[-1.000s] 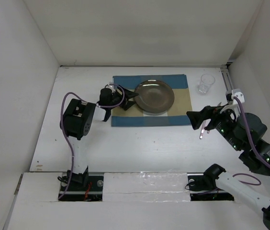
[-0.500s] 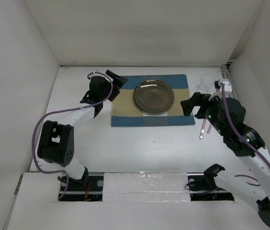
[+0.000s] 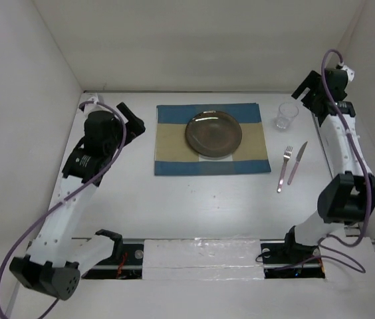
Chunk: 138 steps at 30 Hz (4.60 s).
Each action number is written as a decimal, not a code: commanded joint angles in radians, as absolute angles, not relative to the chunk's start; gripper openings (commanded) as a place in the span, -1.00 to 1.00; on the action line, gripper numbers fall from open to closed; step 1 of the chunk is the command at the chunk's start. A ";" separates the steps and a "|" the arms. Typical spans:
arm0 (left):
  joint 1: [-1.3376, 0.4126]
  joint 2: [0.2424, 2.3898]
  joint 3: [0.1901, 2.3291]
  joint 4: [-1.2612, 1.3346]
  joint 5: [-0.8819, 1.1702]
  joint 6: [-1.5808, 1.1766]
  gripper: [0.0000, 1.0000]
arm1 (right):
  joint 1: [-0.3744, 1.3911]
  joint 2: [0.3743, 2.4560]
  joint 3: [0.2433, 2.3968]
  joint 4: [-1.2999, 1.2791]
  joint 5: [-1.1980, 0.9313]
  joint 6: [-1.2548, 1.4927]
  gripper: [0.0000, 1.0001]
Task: Set the dinner table for one person
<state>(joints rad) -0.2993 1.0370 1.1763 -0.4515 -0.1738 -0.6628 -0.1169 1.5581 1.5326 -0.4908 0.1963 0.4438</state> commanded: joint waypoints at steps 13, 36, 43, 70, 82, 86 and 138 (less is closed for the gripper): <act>-0.256 0.851 0.973 -0.476 -0.177 -0.476 1.00 | -0.201 2.105 1.965 -0.569 0.140 0.420 0.58; -0.256 0.887 0.973 -0.476 -0.158 -0.457 1.00 | -0.192 2.204 1.983 -0.594 0.152 0.420 -0.88; -0.256 0.896 0.973 -0.476 -0.158 -0.457 1.00 | -0.134 2.160 2.104 -0.638 0.176 0.410 -1.00; -0.256 0.896 0.963 -0.476 -0.140 -0.457 1.00 | 0.117 2.437 2.427 -0.752 0.253 0.314 -0.96; -0.256 0.896 0.963 -0.466 -0.140 -0.457 1.00 | 0.117 2.438 2.436 -0.733 0.253 0.314 0.65; -0.256 0.896 0.963 -0.466 -0.150 -0.457 1.00 | 0.106 2.318 2.392 -0.703 0.253 0.314 1.00; -0.256 0.798 0.973 -0.489 -0.170 -0.477 1.00 | -0.244 1.715 1.077 -0.547 0.232 0.416 0.19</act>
<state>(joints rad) -0.2600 0.8139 0.9615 -0.5152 -0.1768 -0.4938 -0.2481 1.7077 1.0321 -0.5209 0.2119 0.4397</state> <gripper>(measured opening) 0.997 0.596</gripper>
